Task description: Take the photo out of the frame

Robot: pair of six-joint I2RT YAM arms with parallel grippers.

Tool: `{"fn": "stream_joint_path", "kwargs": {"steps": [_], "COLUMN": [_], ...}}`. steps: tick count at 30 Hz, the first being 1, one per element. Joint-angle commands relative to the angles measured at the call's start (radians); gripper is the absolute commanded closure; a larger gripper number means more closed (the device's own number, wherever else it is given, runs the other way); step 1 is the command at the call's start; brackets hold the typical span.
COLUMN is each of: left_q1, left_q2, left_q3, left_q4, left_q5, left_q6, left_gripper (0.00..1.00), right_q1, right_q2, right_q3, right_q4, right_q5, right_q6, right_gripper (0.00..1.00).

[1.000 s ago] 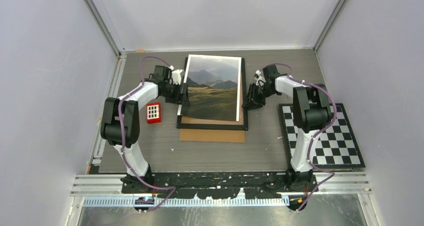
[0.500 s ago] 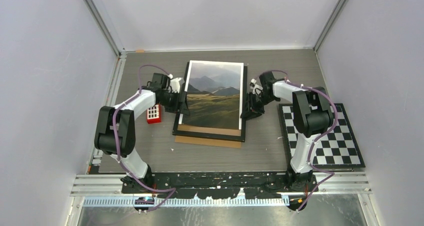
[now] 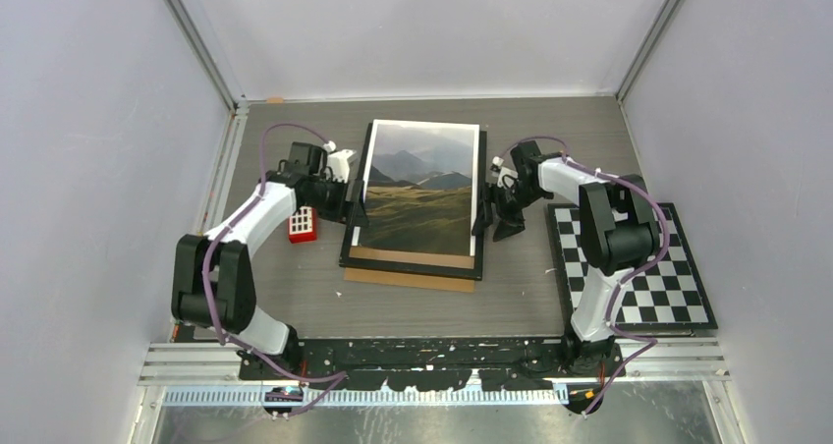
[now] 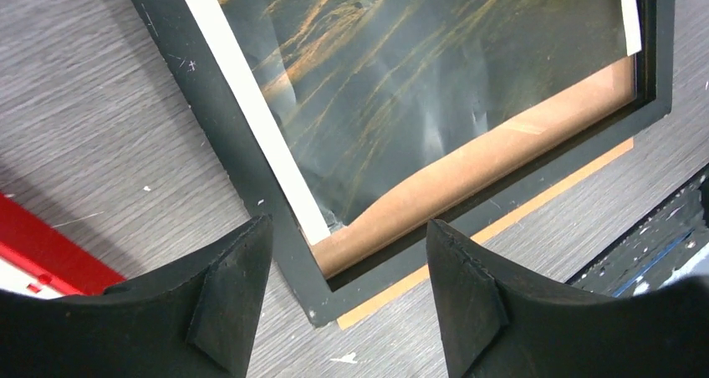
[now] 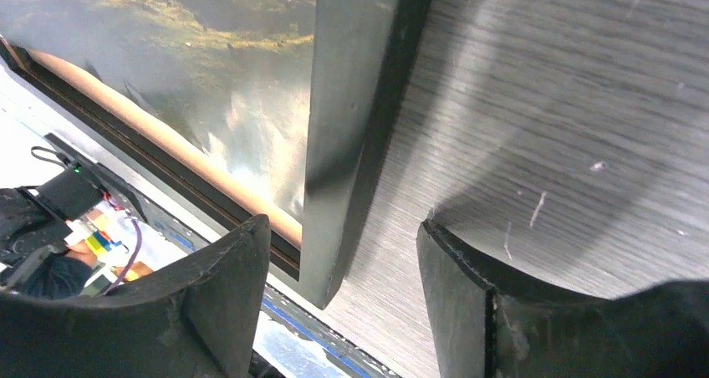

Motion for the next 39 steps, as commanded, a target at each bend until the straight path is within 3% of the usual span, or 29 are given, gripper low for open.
{"fn": "stream_joint_path", "kwargs": {"steps": [1,5,9,15,19,25,28,39], "left_q1": [-0.002,-0.002,-0.002,0.001,0.031,0.196,0.309,0.467], "left_q2": [-0.104,-0.159,-0.166,-0.098,0.031,0.336,0.450,0.483], "left_q3": [-0.003,0.035,0.129,0.394,0.659,1.151,1.324,1.108], "left_q4": [-0.067,-0.129,-0.206,-0.278,-0.383,-0.619,-0.662,-0.554], "left_q5": [-0.012,-0.038,-0.072,-0.163,-0.181,-0.062,0.003,-0.151], "left_q6": [0.116,0.195,0.260,0.289,0.271,0.133,0.026,-0.057], "left_gripper": [0.30,0.23,0.01,0.00,0.00,0.00,0.00,0.00], "right_q1": [-0.016,-0.045,-0.073,-0.154,-0.256,-0.374,-0.431,-0.555], "right_q2": [-0.077,-0.133,-0.206,-0.249,-0.235,-0.176,-0.127,-0.032], "right_q3": [0.021,0.053,0.107,0.232,0.348,0.495,0.534,0.456], "right_q4": [-0.056,-0.068,-0.061,-0.026,0.024,0.098,0.113,0.148], "right_q5": [0.032,0.030,0.041,0.047,0.046,0.041,0.052,0.116], "right_q6": [-0.067,-0.103,-0.137,-0.155,-0.122,-0.076,-0.064,-0.095], "right_gripper": [0.28,0.14,0.01,0.00,0.00,0.00,0.00,0.00]}}
